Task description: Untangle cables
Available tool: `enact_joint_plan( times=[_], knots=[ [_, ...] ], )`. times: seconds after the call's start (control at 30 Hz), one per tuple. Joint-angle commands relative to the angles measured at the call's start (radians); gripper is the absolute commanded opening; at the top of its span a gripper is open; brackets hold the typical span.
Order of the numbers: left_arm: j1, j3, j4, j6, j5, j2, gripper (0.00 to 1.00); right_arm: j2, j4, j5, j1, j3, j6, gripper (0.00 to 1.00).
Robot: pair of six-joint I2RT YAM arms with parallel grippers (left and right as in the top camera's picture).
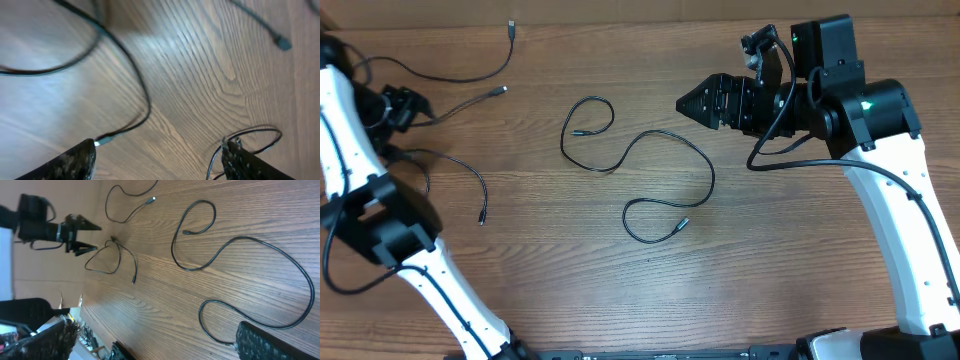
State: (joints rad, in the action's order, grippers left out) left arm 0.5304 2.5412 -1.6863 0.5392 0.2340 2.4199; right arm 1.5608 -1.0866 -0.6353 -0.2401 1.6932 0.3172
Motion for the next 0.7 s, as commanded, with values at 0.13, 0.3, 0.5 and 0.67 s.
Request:
enact_joint_plan(
  times=[0.13, 0.3, 0.5, 0.67],
  knots=[
    [0.128, -0.059, -0.004, -0.04, -0.151, -0.211, 0.87, 0.001, 0.004, 0.006, -0.001, 0.008, -0.011, 1.0],
    [0.256, -0.263, -0.004, 0.085, -0.223, -0.33, 0.93, 0.001, 0.006, 0.006, -0.001, 0.008, -0.011, 1.0],
    [0.427, -0.423, 0.114, 0.045, -0.143, -0.344, 0.92, 0.001, 0.002, 0.006, -0.001, 0.008, -0.011, 1.0],
    [0.491, -0.553, 0.262, 0.027, -0.111, -0.344, 0.89, 0.001, 0.001, 0.006, -0.001, 0.008, -0.011, 1.0]
  ],
)
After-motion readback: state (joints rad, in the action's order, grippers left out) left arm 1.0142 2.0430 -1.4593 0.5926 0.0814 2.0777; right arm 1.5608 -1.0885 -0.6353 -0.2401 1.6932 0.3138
